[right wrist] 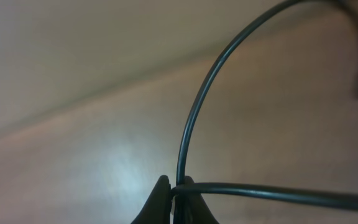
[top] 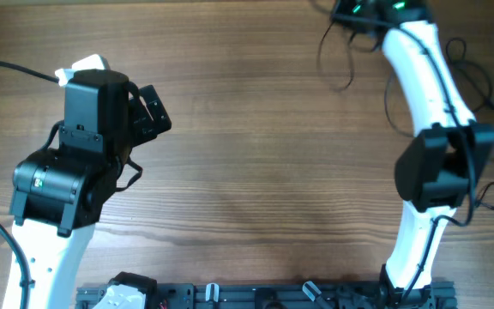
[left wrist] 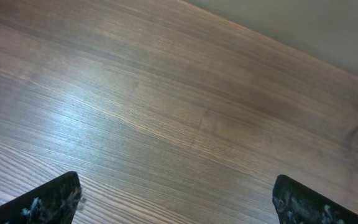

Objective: Untangle cables

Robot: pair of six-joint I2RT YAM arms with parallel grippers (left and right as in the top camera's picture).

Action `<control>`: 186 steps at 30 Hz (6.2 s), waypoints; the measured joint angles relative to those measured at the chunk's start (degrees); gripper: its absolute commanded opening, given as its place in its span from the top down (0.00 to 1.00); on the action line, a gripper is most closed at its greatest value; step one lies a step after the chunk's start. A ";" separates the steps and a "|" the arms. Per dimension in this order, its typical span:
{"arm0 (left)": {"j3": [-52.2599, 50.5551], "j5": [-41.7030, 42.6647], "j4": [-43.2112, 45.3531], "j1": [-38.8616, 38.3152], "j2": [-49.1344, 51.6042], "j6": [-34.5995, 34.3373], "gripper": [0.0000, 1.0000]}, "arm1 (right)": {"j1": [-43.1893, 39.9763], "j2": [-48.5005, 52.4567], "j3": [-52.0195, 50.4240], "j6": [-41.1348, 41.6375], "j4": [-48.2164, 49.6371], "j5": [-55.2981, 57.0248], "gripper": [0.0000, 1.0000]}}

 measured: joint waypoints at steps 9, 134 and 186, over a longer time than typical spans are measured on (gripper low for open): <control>0.00 0.00 -0.02 0.00 0.00 0.00 0.00 | -0.81 -0.90 2.99 4.68 21.64 -3.67 0.95; -16.22 0.55 13.94 0.11 -14.12 -0.15 0.00 | -2.38 -21.40 3.19 -7.93 -43.74 4.28 0.00; -83.45 7.72 61.11 16.72 -65.61 -0.17 0.00 | -2.38 -21.40 3.19 -7.93 -43.45 4.26 0.00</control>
